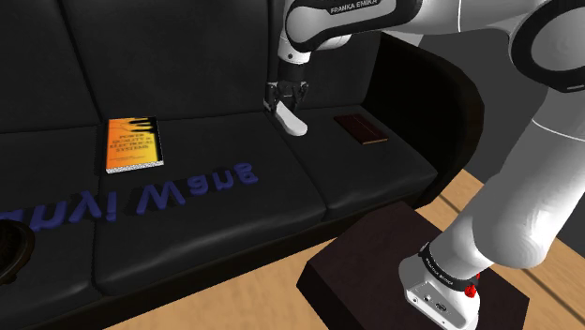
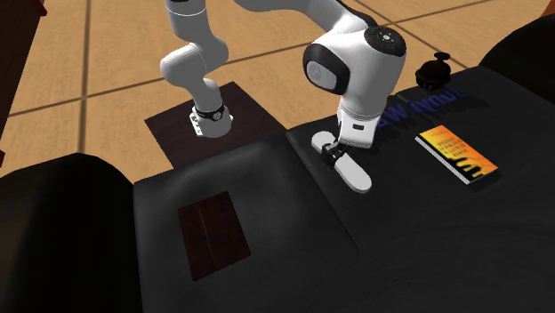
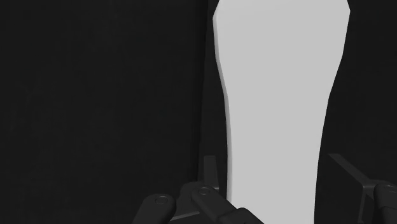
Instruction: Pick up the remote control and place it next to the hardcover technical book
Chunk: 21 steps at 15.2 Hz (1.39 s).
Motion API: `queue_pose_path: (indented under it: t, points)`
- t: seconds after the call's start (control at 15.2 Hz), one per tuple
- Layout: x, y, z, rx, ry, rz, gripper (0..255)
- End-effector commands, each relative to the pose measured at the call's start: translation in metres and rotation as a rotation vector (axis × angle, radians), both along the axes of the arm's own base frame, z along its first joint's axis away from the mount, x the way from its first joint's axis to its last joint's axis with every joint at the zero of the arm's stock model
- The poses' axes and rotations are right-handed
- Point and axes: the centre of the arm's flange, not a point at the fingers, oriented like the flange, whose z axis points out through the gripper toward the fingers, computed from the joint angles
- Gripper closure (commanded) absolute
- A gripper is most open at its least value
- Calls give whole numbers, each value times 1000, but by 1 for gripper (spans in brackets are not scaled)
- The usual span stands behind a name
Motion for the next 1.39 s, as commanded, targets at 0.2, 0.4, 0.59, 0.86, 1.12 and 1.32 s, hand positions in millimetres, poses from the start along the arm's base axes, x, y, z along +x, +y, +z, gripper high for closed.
queue_pose_path:
  t: [0.2, 0.4, 0.59, 0.86, 1.12, 1.32]
  points:
    - [13, 65, -2, 0, 0, -2, 255]
    - [22, 104, -1, 0, 0, -2, 255]
    - [30, 142, -1, 0, 0, -2, 255]
    - [40, 186, -6, 0, 0, -1, 255]
    - [40, 186, -27, 0, 0, -1, 255]
    - [40, 186, -43, 0, 0, -1, 255]
